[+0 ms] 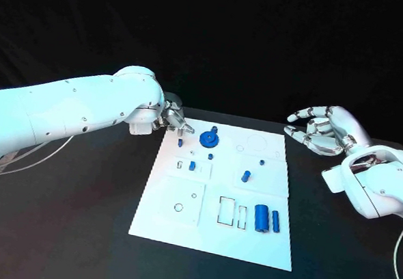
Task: Assemble the parts on the task board
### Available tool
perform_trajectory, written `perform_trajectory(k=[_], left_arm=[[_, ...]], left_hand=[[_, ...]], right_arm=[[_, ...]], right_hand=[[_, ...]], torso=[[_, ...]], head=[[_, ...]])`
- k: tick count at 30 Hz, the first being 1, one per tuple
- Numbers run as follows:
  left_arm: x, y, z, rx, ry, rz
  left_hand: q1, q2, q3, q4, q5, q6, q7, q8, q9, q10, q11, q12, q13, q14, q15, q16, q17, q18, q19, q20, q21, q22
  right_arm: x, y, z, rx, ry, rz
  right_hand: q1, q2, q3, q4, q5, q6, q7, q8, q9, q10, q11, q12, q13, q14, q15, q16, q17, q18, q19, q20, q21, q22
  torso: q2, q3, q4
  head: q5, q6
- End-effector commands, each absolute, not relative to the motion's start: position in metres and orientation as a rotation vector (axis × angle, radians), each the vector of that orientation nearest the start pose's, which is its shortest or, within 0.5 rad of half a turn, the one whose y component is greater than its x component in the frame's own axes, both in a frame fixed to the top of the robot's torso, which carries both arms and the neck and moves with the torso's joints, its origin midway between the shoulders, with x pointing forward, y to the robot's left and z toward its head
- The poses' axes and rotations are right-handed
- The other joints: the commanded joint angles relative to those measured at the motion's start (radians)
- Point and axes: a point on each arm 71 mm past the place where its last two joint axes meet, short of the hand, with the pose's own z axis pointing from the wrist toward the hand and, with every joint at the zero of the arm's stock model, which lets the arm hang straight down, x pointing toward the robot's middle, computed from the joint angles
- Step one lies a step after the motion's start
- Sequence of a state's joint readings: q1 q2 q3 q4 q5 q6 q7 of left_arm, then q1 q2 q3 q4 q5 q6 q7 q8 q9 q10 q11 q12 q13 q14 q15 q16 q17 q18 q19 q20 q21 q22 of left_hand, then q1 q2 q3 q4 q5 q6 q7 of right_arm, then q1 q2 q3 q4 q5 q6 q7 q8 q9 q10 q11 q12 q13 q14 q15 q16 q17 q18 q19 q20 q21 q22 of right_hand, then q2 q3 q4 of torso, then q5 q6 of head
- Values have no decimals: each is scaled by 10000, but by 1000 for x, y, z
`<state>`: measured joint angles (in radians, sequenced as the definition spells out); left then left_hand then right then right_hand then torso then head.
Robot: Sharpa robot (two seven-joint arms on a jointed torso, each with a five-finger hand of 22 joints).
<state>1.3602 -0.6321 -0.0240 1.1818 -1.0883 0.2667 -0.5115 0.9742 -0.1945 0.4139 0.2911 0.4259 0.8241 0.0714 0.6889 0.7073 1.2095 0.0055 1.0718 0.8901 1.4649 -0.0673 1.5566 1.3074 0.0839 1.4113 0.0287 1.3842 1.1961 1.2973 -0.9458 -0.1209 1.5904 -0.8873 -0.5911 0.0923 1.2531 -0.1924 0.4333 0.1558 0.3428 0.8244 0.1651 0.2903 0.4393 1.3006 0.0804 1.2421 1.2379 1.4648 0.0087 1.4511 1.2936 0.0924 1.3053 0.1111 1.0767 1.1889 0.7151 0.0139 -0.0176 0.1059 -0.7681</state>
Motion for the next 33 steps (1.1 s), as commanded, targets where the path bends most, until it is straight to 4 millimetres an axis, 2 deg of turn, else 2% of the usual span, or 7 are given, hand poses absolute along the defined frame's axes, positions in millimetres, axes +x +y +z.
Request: perform_trajectory(k=[1, 12, 18, 33], left_arm=[[564, 211, -163, -1240, 22777, -2592], [570, 215, -172, -1198, 23097, -2021], [571, 213, -177, -1107, 23338, -1930], [569, 211, -182, -1119, 23633, -2009]], left_hand=[[119, -9, -90, 0, -54, -15, 56, -51, -17, -74, -22, -51, -11, 989, 72, -16, 2418, -81, 26, 76, -52, 4], [179, 9, -181, 4, -260, -42, 87, -134, -83, -166, 6, -102, -86, 993, 96, -7, 2431, -65, -13, 88, -92, -61], [191, 37, -227, 6, -379, -43, 99, -163, -109, -203, 18, -114, -109, 992, 108, -6, 2432, -64, -23, 97, -98, -68], [525, 138, -220, -36, -428, -47, 119, -236, -180, -269, 35, -121, -143, 995, 126, 3, 2444, -58, -48, 120, -115, -88]], right_arm=[[482, -242, -148, 3464, 14539, 9068], [482, -240, -149, 3447, 14544, 9097], [482, -239, -149, 3439, 14554, 9111], [482, -238, -149, 3428, 14580, 9133]], right_hand=[[-32, -73, 29, 31, 68, -41, -20, 36, 8, -23, -48, -63, -8, 358, -81, -42, 0, 196, -38, -53, -34, -15], [-32, -73, 29, 31, 68, -41, -20, 36, 8, -23, -48, -63, -8, 358, -81, -42, 0, 196, -38, -53, -34, -15], [-32, -73, 29, 31, 68, -41, -20, 36, 8, -23, -48, -63, -8, 358, -81, -42, 0, 196, -38, -53, -34, -15], [-32, -73, 29, 31, 68, -41, -20, 36, 8, -23, -48, -63, -8, 358, -81, -42, 0, 196, -38, -53, -34, -15]], torso=[[1, 5, 27], [7, -5, -9], [-3, 2, 24], [-15, 9, 21]], head=[[-12, -6], [17, -26], [4, -40], [21, -69]])
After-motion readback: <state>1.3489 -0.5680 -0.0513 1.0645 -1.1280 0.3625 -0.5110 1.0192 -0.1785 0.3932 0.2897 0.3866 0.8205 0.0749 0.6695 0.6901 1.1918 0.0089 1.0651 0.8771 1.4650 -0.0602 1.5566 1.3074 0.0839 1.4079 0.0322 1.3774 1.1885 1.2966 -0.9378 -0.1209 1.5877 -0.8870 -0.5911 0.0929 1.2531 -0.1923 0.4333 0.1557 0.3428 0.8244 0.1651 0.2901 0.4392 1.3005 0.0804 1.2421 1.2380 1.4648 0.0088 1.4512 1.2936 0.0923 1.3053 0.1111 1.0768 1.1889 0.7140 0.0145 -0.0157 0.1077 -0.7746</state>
